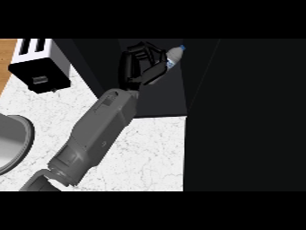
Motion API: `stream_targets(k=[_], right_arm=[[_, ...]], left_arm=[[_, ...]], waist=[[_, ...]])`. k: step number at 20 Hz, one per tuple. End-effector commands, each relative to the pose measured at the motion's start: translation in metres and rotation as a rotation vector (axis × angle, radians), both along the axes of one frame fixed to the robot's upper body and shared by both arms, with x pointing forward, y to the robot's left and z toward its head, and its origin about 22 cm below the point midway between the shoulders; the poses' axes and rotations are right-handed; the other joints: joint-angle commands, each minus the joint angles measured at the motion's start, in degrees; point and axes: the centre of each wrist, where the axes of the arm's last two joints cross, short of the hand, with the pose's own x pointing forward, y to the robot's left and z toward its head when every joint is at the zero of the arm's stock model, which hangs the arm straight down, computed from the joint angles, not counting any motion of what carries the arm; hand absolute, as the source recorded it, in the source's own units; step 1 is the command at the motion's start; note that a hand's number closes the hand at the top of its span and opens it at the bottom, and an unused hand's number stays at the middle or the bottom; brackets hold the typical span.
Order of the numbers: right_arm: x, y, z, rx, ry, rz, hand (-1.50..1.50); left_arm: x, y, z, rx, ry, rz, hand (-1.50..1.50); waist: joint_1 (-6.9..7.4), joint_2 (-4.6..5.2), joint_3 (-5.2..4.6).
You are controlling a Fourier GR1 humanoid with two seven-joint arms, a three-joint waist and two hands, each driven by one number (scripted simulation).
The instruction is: Pick up the bottled water, place it into the cabinet and close the cabinet
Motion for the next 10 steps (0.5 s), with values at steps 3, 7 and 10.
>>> stream_targets(k=[3,7,10], right_arm=[[-0.001,0.006,0.021,-0.024,-0.028,0.000,-1.50],[-0.005,0.006,0.030,-0.027,-0.034,-0.028,-1.50],[-0.005,0.010,0.030,-0.011,-0.025,-0.056,-1.50]], left_arm=[[-0.037,-0.010,-0.025,-0.141,0.056,-0.249,1.50],[-0.068,-0.015,-0.037,-0.198,0.090,-0.331,-1.50],[-0.105,-0.024,-0.048,-0.263,0.130,-0.424,-1.50]], waist=[[0.84,-0.64,-0.04],[2.53,-1.01,0.00],[3.09,-0.97,-0.03]])
